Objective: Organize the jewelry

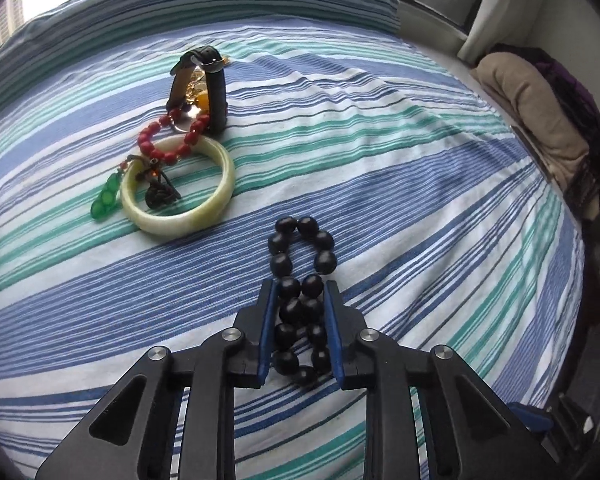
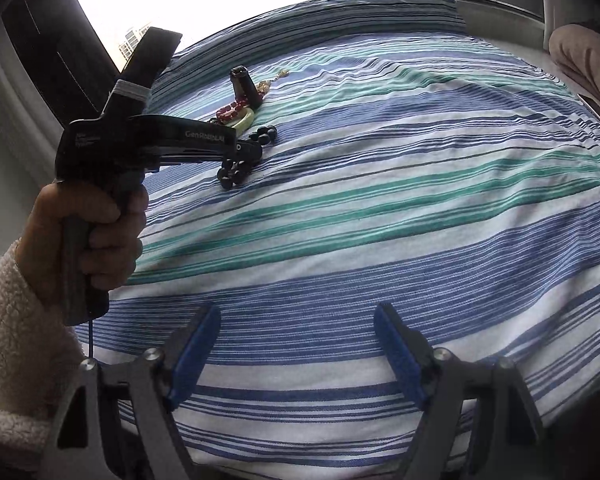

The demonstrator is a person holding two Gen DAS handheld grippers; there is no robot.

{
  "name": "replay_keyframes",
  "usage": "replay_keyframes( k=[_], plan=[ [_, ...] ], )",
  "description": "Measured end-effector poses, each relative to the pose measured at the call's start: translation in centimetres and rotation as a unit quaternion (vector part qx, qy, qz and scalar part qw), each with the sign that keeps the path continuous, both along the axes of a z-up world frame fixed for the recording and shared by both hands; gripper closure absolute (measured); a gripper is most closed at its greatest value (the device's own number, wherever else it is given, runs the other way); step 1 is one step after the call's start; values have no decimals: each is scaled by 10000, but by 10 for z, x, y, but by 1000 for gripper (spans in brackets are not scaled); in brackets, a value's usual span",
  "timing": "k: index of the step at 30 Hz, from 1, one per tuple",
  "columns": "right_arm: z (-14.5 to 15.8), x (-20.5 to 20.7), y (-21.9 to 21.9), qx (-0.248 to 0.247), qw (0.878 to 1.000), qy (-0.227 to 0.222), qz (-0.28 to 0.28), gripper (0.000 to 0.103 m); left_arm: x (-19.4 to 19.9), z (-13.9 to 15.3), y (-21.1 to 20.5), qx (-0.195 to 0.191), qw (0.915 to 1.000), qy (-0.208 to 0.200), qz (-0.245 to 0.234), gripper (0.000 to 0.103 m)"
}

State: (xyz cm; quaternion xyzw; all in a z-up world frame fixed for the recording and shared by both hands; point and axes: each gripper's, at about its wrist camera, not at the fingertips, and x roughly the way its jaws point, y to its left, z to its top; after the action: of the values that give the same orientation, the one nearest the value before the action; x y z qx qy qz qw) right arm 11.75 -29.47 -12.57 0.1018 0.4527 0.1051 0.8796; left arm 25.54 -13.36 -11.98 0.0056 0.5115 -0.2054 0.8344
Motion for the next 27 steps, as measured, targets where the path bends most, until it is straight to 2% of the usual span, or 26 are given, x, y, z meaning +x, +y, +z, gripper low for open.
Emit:
replay_keyframes(
  k=[3,4,6,11,14,19,25,27],
  plan=[
    [1,-2,0,5,10000,-21,-1,22,-13,2,18,-162,9997,74,149,81],
    [2,-2,1,-6,10000,-33,11,22,-17,4,25,-257,9994,83,195,93],
    [3,-4,2,-33,10000,-42,38,22,-26,9,39,-412,9987,105,279,94],
    [4,-5,7,-68,9999,-46,111,22,-44,17,57,-332,9992,-6,231,92],
    [4,-5,12,-73,9998,-41,167,22,-48,18,50,-115,9998,-119,69,92],
    [10,-11,17,-104,9996,-126,243,22,-39,0,45,299,9994,-30,163,91],
    [12,-13,11,-118,9997,-133,146,22,-46,-1,37,756,9968,-269,14,89],
    [11,-11,9,-98,9998,-124,132,22,-47,0,33,869,9959,-259,-44,93]
  ],
)
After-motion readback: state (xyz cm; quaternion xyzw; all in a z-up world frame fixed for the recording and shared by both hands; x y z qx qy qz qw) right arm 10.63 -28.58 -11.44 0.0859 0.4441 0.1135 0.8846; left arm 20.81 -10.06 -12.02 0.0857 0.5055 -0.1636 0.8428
